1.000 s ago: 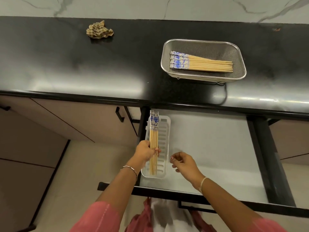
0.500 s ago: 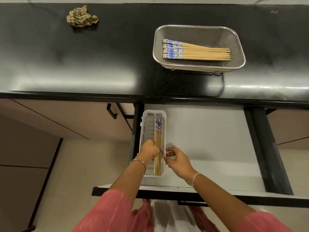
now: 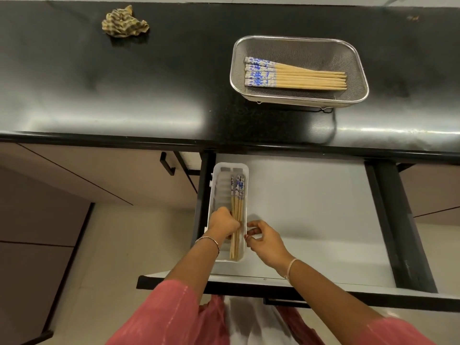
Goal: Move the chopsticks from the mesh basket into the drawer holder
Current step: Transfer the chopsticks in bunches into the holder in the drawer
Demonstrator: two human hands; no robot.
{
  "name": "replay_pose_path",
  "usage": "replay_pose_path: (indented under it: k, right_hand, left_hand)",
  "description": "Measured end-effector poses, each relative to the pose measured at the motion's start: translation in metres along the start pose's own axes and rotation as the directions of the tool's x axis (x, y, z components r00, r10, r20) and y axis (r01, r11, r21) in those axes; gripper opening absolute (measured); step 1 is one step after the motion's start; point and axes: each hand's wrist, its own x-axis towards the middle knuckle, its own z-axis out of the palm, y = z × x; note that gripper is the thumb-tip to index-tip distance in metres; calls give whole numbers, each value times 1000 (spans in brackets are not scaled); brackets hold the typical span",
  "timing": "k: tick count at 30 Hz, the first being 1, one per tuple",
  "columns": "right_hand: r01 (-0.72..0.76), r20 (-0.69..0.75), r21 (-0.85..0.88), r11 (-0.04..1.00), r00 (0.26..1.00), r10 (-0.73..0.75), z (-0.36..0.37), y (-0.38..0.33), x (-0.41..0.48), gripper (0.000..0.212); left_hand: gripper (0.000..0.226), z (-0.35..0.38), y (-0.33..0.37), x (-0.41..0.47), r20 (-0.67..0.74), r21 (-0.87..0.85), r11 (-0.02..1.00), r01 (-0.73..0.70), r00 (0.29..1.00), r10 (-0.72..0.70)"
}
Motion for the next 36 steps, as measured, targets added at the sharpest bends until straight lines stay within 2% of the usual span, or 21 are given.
replay_pose_path:
  k: [12,20,26,31,36]
  right_hand:
    - [26,8,-3,1000,1000,-26,-1,0,1,23]
    - [9,16,-16,1000,1000,-9,-3,-2,3,29]
    - [30,-32,-116,993,999,-34,-22,-17,4,35]
    - [154,-161,-141,978,971,-176,-58,-50,3,27]
    - [359,-340,-212,909,845,-413,-113,-105,15,10]
  left_hand:
    - [23,0,-5,-8,-137,250,967,-48,987,84]
    - [24,3,-6,-16,-157,298,950,-95,977,147]
    - [22,-21,12,-27,-192,289,948,-134,962,194]
    - [18,-51,54,-42,-288,189,935,-300,893,345]
    - [14,-99,114,-52,-420,266,857,-442,747,516]
